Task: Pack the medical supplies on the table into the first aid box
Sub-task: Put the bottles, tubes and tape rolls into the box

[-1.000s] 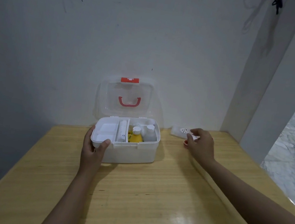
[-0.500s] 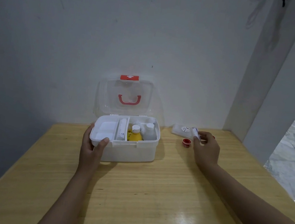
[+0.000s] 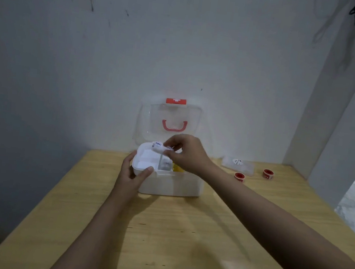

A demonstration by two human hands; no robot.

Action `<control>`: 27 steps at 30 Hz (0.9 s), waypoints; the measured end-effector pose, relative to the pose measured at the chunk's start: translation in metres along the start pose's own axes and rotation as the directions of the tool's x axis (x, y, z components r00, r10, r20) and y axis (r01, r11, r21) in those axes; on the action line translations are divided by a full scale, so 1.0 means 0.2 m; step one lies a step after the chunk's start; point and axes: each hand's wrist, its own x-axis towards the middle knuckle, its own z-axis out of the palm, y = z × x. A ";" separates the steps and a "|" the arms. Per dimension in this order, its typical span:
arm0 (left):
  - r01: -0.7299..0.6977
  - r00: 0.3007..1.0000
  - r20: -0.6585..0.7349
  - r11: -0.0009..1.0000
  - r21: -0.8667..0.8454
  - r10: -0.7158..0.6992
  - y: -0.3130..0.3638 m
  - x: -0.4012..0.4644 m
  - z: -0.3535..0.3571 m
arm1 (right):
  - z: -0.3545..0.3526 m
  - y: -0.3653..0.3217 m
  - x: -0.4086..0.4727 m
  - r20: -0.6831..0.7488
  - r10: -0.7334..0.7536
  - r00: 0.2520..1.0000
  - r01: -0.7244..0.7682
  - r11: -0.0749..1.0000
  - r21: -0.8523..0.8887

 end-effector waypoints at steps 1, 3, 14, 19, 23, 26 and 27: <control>0.001 1.000 0.010 1.000 0.007 -0.001 0.00 0.00 -0.01 | 0.03 -0.02 0.03 0.050 0.005 0.999 -0.003 0.999 -0.032; 0.000 1.000 0.020 0.999 0.041 -0.001 0.01 0.00 -0.01 | 0.08 -0.04 0.09 0.129 0.021 0.991 -0.009 0.995 -0.098; 0.020 1.000 0.008 1.000 0.012 -0.020 0.01 0.00 -0.01 | 0.15 -0.03 0.13 0.294 0.059 0.954 -0.011 0.986 -0.164; 0.027 1.000 -0.001 0.999 -0.021 -0.027 -0.01 0.01 0.00 | -0.02 0.02 0.09 0.091 0.032 0.995 -0.024 0.996 -0.082; 0.023 0.999 -0.029 0.998 -0.061 -0.025 -0.03 0.02 0.00 | -0.21 0.27 -0.02 -0.130 0.132 0.983 -0.144 0.985 -0.090; 0.034 0.999 -0.017 0.996 -0.081 -0.036 -0.05 0.03 0.00 | -0.32 0.57 -0.17 -0.239 0.259 0.936 -0.306 0.934 -0.184; 0.043 0.999 -0.014 0.995 -0.087 -0.045 -0.06 0.03 0.00 | -0.35 0.68 -0.23 -0.264 0.312 0.913 -0.372 0.903 -0.217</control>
